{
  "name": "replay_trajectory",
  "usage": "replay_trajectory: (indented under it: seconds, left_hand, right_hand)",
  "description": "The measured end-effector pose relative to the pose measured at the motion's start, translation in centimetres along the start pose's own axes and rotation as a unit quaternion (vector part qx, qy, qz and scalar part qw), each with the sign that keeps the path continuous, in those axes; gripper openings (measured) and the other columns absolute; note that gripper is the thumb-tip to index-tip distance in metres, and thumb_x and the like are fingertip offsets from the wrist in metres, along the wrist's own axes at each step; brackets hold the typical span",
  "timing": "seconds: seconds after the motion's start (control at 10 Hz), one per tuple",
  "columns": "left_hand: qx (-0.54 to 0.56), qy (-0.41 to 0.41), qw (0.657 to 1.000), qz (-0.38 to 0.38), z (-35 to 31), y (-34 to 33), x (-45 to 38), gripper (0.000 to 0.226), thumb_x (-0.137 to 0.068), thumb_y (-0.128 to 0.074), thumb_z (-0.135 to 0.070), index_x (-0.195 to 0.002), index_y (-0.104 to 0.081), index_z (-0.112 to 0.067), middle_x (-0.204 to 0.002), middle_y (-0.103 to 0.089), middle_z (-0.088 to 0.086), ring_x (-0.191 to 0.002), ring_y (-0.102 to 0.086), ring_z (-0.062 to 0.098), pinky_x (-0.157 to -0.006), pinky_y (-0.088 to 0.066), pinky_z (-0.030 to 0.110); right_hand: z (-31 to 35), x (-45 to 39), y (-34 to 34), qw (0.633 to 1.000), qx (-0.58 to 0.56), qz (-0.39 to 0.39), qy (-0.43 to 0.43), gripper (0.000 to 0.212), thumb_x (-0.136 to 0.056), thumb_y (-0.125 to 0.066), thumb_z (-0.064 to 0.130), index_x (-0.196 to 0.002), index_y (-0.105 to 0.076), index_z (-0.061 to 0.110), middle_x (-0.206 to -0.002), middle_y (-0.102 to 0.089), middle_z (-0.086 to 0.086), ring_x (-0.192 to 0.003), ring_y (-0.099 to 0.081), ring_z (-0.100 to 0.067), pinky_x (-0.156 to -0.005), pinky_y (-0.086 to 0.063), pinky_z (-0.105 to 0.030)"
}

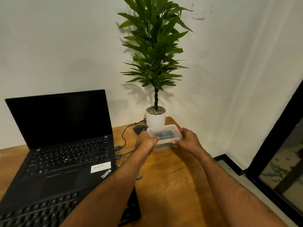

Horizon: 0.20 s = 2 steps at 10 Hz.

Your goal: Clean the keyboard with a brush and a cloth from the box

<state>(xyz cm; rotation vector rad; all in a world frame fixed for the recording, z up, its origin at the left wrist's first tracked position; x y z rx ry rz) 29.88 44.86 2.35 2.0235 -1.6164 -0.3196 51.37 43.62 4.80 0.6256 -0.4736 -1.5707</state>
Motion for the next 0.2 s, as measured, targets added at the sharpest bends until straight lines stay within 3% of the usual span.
replay_trajectory:
  seconds: [0.1,0.2]
  left_hand:
    - [-0.042,-0.025,0.999,-0.020,0.0,1.4,0.9,0.038,-0.092,-0.076,-0.029,-0.123,-0.065,-0.010,-0.118,-0.069,0.008,-0.108,-0.066,0.028,-0.071,-0.048,0.032]
    - [-0.092,-0.063,0.992,-0.060,0.0,3.1,2.1,0.035,-0.091,-0.075,-0.034,-0.118,-0.065,-0.014,-0.112,-0.070,0.003,-0.102,-0.067,0.023,-0.065,-0.049,0.028]
  right_hand:
    - [0.8,1.1,0.5,0.998,0.059,-0.026,0.020,0.054,-0.085,-0.080,0.032,-0.130,-0.055,0.016,-0.123,-0.062,-0.001,-0.103,-0.059,-0.014,-0.089,-0.053,-0.028]
    - [2.5,2.6,0.8,0.992,0.112,-0.043,0.044,0.060,-0.090,-0.074,0.036,-0.140,-0.047,0.016,-0.142,-0.052,-0.006,-0.127,-0.051,-0.023,-0.104,-0.048,-0.036]
Point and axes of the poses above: each hand's wrist, its own x-axis away from the middle knuckle, its own y-axis out of the back of the hand, z = x × y, the point moved 10 cm from there along -x, towards the middle knuckle
